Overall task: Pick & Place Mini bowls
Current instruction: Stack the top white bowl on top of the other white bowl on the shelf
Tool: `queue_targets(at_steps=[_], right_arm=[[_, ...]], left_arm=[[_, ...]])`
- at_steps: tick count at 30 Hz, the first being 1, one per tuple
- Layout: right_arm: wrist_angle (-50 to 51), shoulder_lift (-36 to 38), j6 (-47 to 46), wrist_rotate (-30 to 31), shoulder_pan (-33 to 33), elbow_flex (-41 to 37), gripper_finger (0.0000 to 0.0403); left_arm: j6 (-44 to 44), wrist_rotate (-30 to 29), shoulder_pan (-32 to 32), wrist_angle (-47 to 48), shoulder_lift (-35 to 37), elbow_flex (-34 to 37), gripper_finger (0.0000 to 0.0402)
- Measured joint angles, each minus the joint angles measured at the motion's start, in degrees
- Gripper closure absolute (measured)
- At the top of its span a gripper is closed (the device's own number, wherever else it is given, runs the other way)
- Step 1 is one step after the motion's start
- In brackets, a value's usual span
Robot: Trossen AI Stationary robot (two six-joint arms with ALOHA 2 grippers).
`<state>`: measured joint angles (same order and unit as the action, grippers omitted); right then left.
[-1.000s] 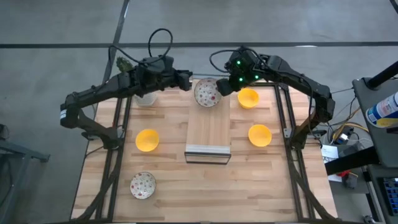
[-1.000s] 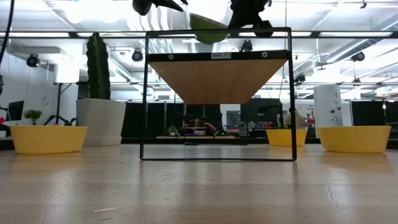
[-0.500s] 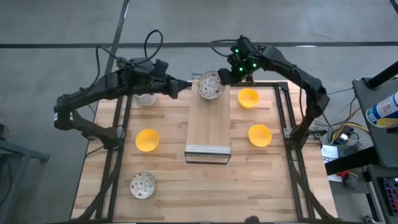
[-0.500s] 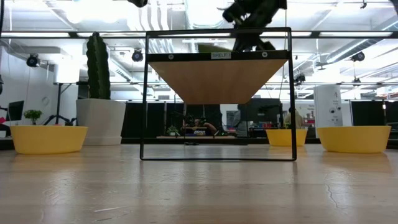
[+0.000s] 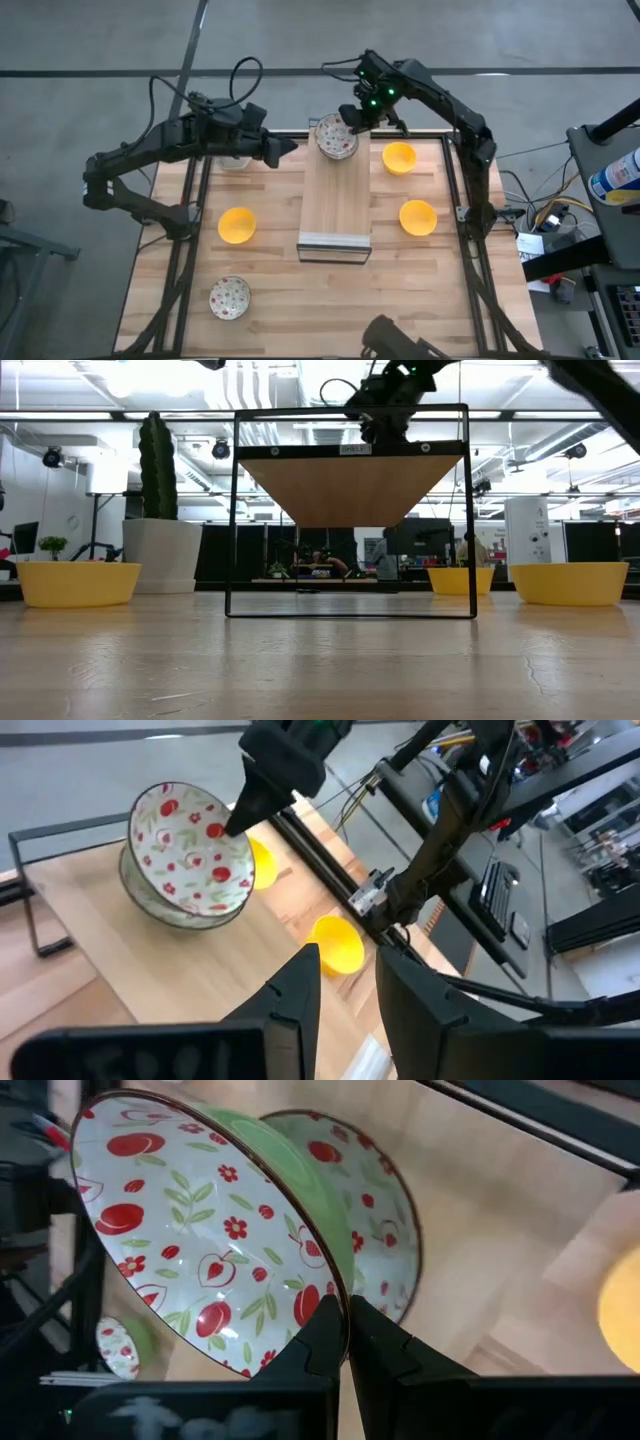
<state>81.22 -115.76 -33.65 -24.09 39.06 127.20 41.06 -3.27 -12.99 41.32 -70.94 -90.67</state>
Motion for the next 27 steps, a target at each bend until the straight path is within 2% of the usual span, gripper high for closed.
queue_targets(at_steps=[5,27], right_arm=[[8.71,-5.82,2.24,1.54,0.46,7.87,0.0394],[7.84,-5.17,3.60,1.46,0.65,4.30,0.0386]], left_arm=[[0.07,0.02,0.00,1.49,0.02,0.02,0.0310],[-0.42,0.99,0.04,1.95,0.13,0.02,0.0310]])
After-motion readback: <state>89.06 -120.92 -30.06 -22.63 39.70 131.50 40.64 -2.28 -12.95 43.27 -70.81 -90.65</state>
